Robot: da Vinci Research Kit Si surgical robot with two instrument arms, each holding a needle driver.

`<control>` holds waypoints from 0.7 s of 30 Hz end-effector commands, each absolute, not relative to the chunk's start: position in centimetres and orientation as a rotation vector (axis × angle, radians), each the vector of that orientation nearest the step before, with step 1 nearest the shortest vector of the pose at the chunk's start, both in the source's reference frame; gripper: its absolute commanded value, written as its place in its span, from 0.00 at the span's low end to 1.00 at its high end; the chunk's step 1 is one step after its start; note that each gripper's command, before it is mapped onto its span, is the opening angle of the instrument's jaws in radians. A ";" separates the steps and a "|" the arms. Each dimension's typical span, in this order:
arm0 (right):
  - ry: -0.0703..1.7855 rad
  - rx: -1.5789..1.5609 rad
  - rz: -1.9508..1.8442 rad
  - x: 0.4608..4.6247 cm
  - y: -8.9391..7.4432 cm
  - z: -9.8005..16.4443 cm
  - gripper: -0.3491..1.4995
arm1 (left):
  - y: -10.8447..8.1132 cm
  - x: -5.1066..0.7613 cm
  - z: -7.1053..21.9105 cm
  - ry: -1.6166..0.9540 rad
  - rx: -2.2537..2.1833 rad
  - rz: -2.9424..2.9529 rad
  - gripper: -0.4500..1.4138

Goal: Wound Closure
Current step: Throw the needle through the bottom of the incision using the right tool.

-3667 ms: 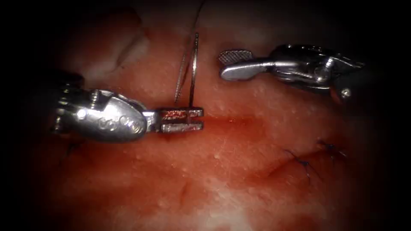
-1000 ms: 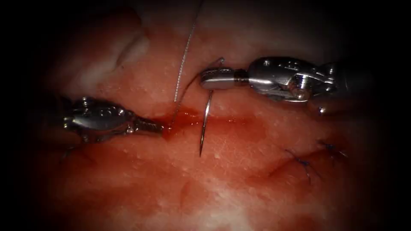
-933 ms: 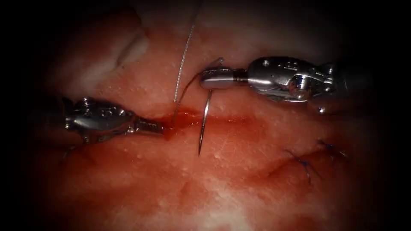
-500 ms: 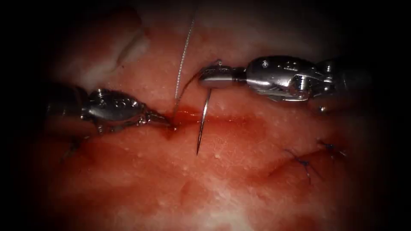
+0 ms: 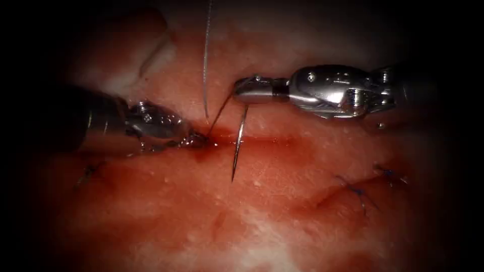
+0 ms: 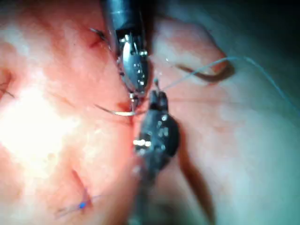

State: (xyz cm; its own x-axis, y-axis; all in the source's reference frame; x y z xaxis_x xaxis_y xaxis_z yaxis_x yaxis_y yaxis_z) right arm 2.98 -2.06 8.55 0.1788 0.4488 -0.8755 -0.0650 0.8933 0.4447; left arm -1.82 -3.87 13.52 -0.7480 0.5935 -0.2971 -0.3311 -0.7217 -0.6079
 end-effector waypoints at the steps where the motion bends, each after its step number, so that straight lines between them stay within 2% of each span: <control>1: 1.351 0.327 0.365 3.04 -2.1 8.6 0.00 | -3.9 -1.88 13.6 -0.756 -0.647 2.436 0.15; 7: 1.339 0.251 0.338 3.09 -2.0 8.6 0.00 | -3.9 -1.89 13.6 -0.855 -0.600 2.446 0.15; 21: 1.330 0.155 0.300 3.36 -1.8 8.9 0.00 | -4.0 -1.92 13.2 -0.984 -0.635 2.475 0.24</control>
State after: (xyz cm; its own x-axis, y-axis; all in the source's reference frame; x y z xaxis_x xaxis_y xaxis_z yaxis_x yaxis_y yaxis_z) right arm 3.30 -1.80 8.81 0.2101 0.2972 -0.9314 -0.1297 0.9527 0.2748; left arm -1.86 -4.00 13.10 -0.8175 0.5133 -0.2613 -0.1935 -0.6720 -0.7148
